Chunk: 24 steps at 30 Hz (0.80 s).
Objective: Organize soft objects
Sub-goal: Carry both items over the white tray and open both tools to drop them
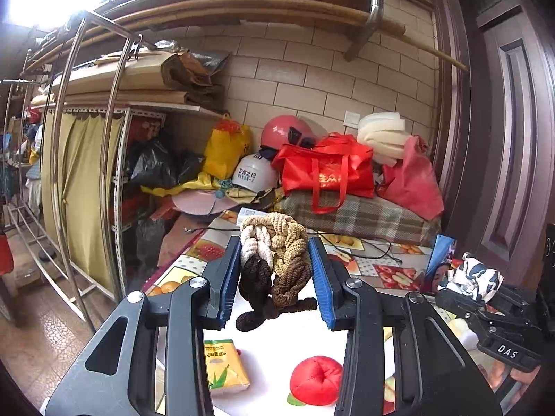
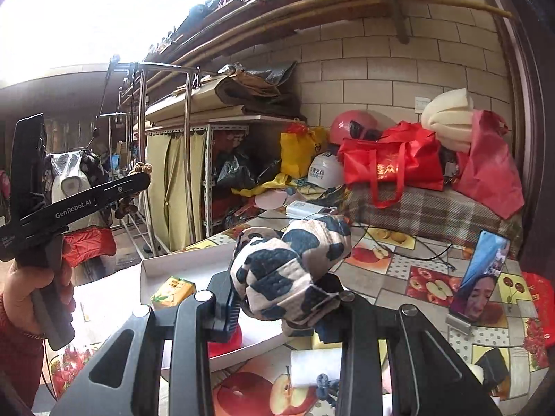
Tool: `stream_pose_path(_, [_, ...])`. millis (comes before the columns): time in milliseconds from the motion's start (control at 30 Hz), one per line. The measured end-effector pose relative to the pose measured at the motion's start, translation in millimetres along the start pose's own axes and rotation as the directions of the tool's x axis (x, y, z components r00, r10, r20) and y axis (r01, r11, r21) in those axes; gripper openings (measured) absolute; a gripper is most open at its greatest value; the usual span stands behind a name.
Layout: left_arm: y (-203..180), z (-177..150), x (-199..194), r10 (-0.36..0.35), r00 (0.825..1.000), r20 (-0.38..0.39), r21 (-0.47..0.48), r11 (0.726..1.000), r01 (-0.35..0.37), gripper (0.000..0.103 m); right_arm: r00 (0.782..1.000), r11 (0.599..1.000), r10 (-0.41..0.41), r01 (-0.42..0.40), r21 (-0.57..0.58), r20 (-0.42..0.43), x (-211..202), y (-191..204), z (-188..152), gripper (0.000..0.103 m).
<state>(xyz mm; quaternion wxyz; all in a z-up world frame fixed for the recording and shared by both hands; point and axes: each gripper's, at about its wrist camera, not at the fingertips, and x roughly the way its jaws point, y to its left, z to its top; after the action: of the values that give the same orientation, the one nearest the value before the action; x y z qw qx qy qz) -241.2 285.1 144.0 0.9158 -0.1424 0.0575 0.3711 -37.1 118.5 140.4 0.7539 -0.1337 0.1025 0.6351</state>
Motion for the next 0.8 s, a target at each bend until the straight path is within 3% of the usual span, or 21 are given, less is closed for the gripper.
stream_pose_path(333, [17,-36,55,0.043,0.986,-0.164,-0.029,0.998,-0.048,0.038,0.983,0.998,0.066,-0.066,0.009,-0.173,92,30,-25,0.033])
stream_pose_path(633, [28,-62,76,0.089,0.965,-0.246,-0.055,0.993,-0.106,0.043,0.963,0.995,0.071,-0.050,0.086,-0.259,116,23,-52,0.036])
stream_pose_path(700, [27,-61,74,0.113,0.965,-0.238,-0.050,0.990,-0.128,0.053,0.963,0.995,0.064,-0.041,0.093,-0.261,119,22,-52,0.048])
stream_pose_path(733, [28,-60,73,0.122,0.965,-0.231,-0.049,0.989,-0.137,0.058,0.964,0.994,0.066,-0.041,0.101,-0.257,118,21,-53,0.063])
stream_pose_path(767, [28,-59,72,0.129,0.966,-0.222,-0.047,0.989,-0.143,0.072,0.965,0.993,0.069,-0.043,0.109,-0.253,117,21,-53,0.082])
stream_pose_path(800, [28,-59,69,0.137,0.968,-0.211,-0.046,0.988,-0.149,0.085,0.967,0.992,0.071,-0.043,0.114,-0.246,116,21,-53,0.085])
